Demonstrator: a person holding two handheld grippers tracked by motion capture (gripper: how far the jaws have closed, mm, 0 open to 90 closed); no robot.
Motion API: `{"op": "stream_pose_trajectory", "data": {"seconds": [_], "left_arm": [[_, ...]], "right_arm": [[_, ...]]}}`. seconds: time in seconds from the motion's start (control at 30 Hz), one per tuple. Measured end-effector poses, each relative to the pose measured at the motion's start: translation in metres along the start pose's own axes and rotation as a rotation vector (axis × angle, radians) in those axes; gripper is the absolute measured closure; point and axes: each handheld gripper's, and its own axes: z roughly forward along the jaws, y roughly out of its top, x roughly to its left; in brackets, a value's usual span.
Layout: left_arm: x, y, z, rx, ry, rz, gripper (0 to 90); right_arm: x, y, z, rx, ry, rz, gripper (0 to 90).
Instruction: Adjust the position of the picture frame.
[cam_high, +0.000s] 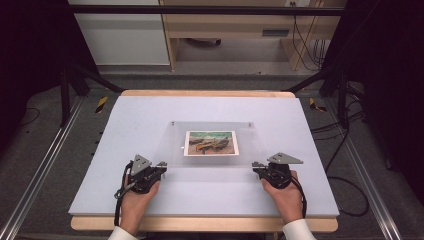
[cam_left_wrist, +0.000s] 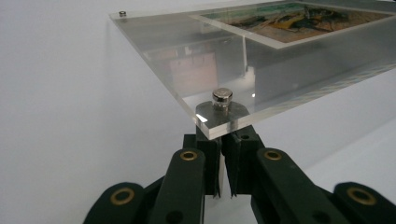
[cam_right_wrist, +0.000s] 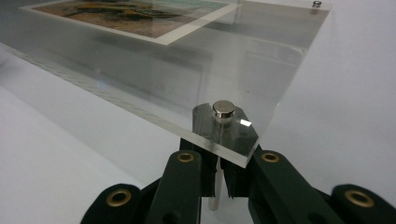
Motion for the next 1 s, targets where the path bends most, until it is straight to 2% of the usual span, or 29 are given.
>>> {"op": "stream_pose_trajectory", "data": {"seconds": [0.27, 0.77, 0.87, 0.93, 1.0], "left_arm": [[-0.0010, -0.0014, 0.0014, 0.018, 0.005, 0.010, 84.1], [-0.0008, -0.0007, 0.0014, 0.023, 0.002, 0.005, 83.9], [-0.0010, 0.0001, 0.0008, 0.034, 0.009, 0.022, 78.9], [-0.0019, 0.0004, -0.0006, 0.047, 0.006, 0.033, 69.4], [-0.0033, 0.0002, -0.0041, 0.062, -0.004, 0.047, 59.4]], "right_arm": [[-0.0007, -0.0021, 0.0023, 0.019, -0.009, 0.001, 84.7], [-0.0018, -0.0024, 0.0025, 0.019, 0.002, 0.007, 84.1], [-0.0025, -0.0031, 0.0015, 0.019, 0.010, 0.020, 78.5], [-0.0039, -0.0038, -0.0001, 0.015, 0.015, 0.022, 70.3], [-0.0047, -0.0054, -0.0045, 0.024, 0.015, 0.044, 58.7]]}}
